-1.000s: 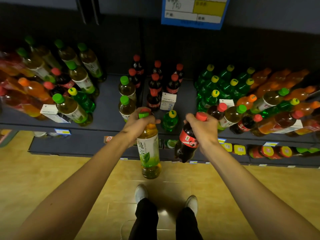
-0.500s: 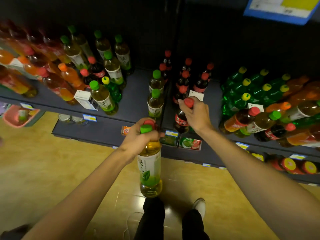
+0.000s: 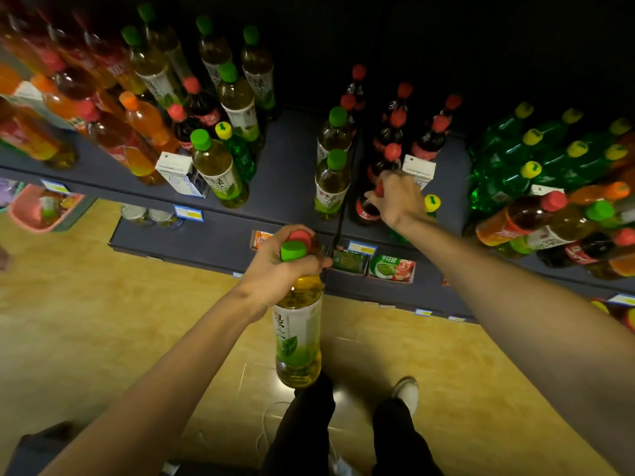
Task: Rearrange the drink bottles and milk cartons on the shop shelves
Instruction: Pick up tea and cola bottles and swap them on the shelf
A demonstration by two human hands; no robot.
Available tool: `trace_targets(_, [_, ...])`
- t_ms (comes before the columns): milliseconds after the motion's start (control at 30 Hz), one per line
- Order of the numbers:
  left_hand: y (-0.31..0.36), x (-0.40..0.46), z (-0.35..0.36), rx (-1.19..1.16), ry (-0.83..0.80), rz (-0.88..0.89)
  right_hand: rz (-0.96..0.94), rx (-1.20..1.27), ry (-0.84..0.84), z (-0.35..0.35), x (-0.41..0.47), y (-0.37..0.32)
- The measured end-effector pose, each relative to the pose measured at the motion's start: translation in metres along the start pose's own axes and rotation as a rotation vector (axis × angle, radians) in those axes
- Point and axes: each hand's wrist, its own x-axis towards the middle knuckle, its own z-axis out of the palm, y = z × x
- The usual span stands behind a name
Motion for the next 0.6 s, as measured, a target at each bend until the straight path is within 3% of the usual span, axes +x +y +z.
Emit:
trace_targets(333, [0.006, 0.002, 0.006, 0.001, -0.11, 0.044, 0.024, -0.082, -0.093, -0.016, 0.004, -0.01])
trace_targets(433, [0.015, -0.001, 0.011, 0.005, -0.144, 0.061, -0.241, -0.014, 0.015, -0.029, -0.026, -0.01])
trace_targets(533, [0.028, -0.007, 0.019, 0.012, -0.187, 0.092, -0.51, 0.081, -0.163, -0.034, -0.059, 0.001])
trace_targets(600, [0.04, -0.014, 0.026, 0.036, -0.226, 0.132, -0.541, 0.077, -0.32, -0.031, -0.076, 0.008])
